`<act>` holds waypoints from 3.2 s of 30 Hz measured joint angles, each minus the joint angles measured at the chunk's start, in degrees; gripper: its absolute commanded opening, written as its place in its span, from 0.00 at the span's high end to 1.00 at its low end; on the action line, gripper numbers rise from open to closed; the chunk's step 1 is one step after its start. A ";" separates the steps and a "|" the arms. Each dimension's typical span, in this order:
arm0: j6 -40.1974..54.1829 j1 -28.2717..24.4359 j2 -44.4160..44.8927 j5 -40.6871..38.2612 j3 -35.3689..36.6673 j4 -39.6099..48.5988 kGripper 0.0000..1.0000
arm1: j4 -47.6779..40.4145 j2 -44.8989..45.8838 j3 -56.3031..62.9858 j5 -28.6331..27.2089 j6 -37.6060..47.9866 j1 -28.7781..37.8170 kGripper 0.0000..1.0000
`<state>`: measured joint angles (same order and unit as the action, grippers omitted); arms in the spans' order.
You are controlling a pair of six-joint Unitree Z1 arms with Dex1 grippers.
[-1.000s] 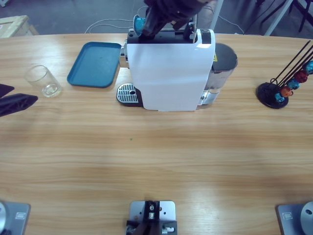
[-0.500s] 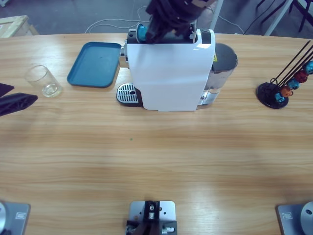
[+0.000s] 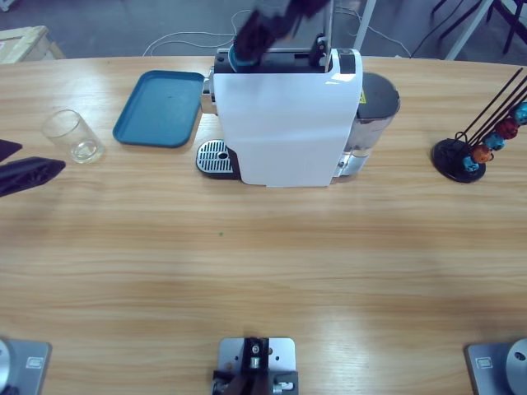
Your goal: Pour coffee
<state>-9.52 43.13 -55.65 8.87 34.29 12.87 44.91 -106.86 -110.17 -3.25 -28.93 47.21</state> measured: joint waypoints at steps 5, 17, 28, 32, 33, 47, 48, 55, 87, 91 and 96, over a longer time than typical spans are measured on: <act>0.17 0.00 0.00 0.00 -0.03 -0.15 0.11 | 0.21 4.45 -0.76 -2.55 0.14 1.07 0.08; 0.18 0.00 0.00 0.00 -0.04 -0.16 0.11 | 0.21 -1.71 -1.67 -1.42 0.14 2.43 1.00; 0.18 0.00 0.00 0.00 -0.04 -0.18 0.11 | 0.20 -5.66 -2.25 -4.02 1.96 2.44 1.00; 0.18 0.00 0.00 0.00 -0.05 -0.20 0.11 | 0.21 -5.94 -2.25 -4.72 2.96 2.44 1.00; 0.18 0.00 0.00 0.00 -0.05 -0.21 0.11 | 0.21 -5.94 -2.25 -4.86 3.17 2.44 1.00; 0.18 0.00 0.00 0.00 -0.18 -0.32 0.11 | -0.26 -6.03 1.16 -5.10 6.34 3.18 1.00; 0.18 0.00 0.00 0.00 -0.18 -0.32 0.11 | -0.41 -6.06 1.35 -5.07 6.51 3.37 1.00; 0.18 0.00 0.00 0.00 -0.18 -0.33 0.11 | -1.01 -7.42 2.31 -4.63 7.38 3.96 1.00; 0.18 0.05 0.00 0.00 -0.35 -0.59 0.11 | -30.90 29.71 36.78 -15.62 19.93 1.51 1.00; 0.18 0.05 0.00 0.00 -0.43 -0.59 0.11 | -37.96 22.77 37.29 -26.34 21.70 1.39 1.00; 0.18 0.05 0.00 0.00 -0.46 -0.70 0.11 | -39.73 14.40 36.17 -29.37 23.79 1.75 1.00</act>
<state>-9.35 43.18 -55.64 8.87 33.82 12.17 5.18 -92.46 -73.99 -32.62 -5.14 48.96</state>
